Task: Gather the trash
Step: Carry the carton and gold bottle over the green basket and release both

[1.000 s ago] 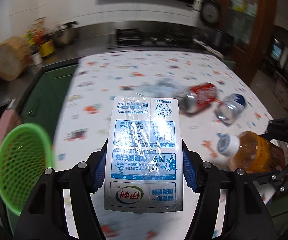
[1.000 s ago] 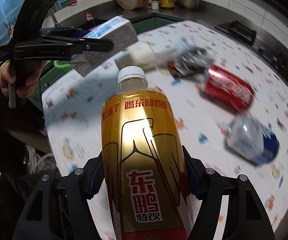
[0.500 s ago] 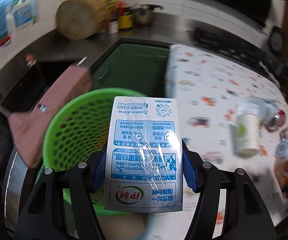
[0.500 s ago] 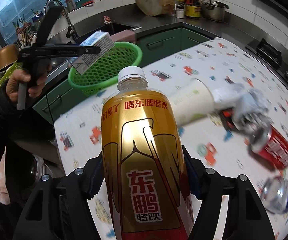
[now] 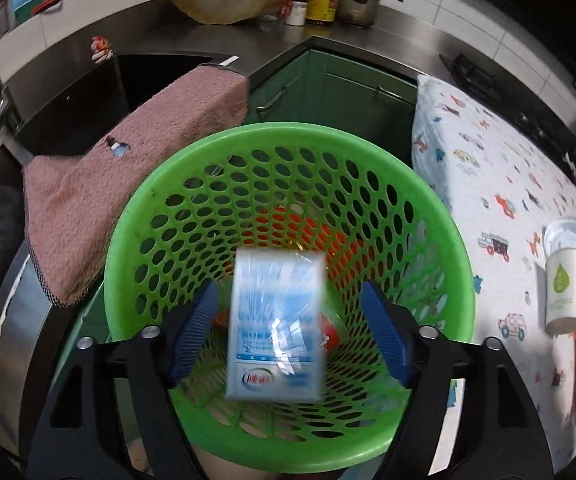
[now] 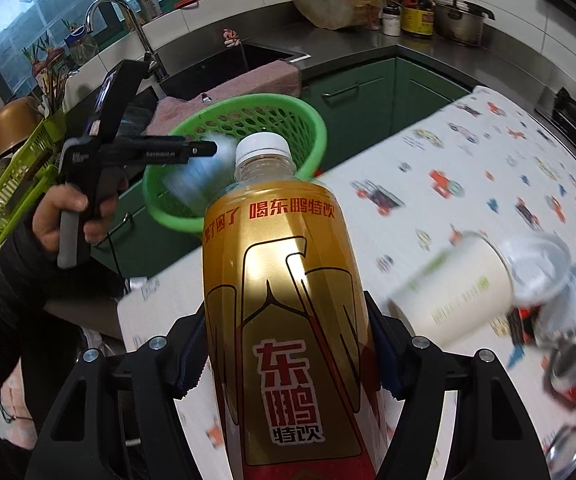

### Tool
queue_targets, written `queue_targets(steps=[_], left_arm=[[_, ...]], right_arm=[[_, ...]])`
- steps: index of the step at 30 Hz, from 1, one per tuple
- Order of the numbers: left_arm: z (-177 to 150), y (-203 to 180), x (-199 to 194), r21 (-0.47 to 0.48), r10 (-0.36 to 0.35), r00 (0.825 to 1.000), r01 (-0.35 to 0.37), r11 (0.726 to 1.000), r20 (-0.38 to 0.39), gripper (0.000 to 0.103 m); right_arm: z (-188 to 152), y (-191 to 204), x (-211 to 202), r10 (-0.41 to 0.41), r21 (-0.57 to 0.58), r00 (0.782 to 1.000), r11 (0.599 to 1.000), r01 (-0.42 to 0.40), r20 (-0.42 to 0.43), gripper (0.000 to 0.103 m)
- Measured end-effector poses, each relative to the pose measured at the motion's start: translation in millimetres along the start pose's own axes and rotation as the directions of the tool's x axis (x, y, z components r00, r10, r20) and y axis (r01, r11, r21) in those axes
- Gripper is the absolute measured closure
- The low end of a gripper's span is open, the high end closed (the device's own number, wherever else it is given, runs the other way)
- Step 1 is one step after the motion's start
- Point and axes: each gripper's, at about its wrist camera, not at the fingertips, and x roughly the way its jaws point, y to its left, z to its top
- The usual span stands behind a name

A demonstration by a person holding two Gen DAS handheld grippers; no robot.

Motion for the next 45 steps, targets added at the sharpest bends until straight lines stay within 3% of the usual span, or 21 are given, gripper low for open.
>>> queue_targets(steps=[17, 28, 35, 39, 45], left_arm=[[-47.8, 52.4, -50.6, -0.123, 0.028, 0.996, -0.018, 0.992, 0.080, 0.016], [-77.8, 71.5, -59.3, -0.181, 0.038, 0.996, -0.023, 0.983, 0.077, 0.014], [-80.8, 73.1, -54.6, -0.187, 0.026, 0.997, -0.012, 0.982, 0.072, 0.014], [-81.4, 70.0, -52.9, -0.187, 0.016, 0.998, -0.003, 0.982, 0.067, 0.013], [-81.0, 61.3, -54.2, -0.174, 0.003, 0.998, 0.009, 0.985, 0.070, 0.013]], right_arm=[[90.1, 29.1, 57.0, 0.035, 0.021, 0.999, 0.999, -0.036, 0.034, 0.037], [136.1, 46.0, 103.0, 0.025, 0.069, 0.998, 0.997, -0.028, 0.049, 0.037], [147.1, 55.8, 109.2, 0.010, 0.052, 0.998, 0.999, -0.013, 0.060, 0.036], [144.6, 54.7, 98.7, 0.025, 0.053, 0.995, 0.998, -0.030, 0.101, 0.025], [139.6, 55.5, 82.4, 0.042, 0.047, 0.992, 0.998, -0.048, 0.121, 0.025]])
